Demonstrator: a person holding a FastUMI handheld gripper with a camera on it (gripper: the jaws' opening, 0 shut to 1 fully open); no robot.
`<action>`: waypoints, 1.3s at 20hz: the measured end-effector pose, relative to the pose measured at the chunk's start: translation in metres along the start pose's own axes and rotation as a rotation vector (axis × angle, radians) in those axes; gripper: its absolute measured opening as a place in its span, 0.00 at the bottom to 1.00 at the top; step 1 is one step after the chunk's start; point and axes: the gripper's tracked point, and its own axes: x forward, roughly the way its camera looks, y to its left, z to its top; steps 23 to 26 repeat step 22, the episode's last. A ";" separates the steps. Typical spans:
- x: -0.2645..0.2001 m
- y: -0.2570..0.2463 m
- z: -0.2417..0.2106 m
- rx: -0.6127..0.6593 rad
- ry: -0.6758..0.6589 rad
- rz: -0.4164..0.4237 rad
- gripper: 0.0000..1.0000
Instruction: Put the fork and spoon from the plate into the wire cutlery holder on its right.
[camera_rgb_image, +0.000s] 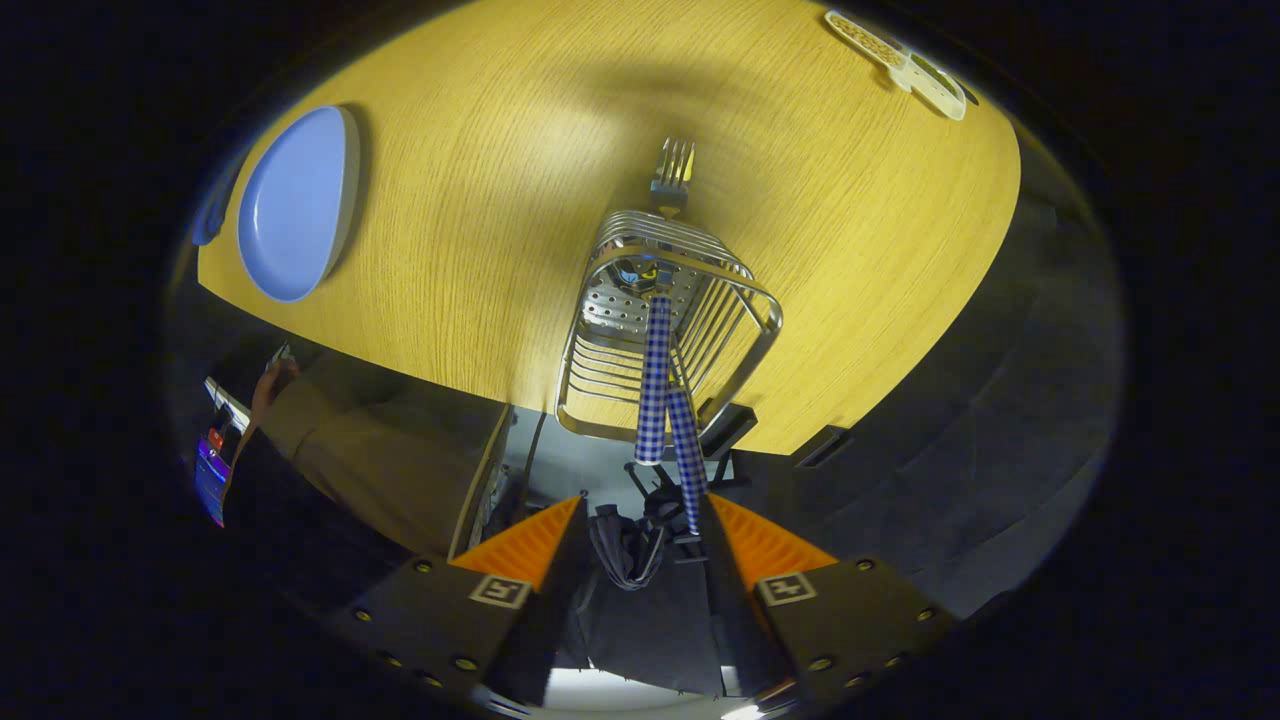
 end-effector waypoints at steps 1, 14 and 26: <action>-0.001 -0.004 -0.004 -0.003 -0.017 -0.009 0.80; -0.073 0.003 -0.030 0.218 -0.841 0.086 0.98; -0.180 0.003 -0.044 0.540 -1.581 -0.024 0.98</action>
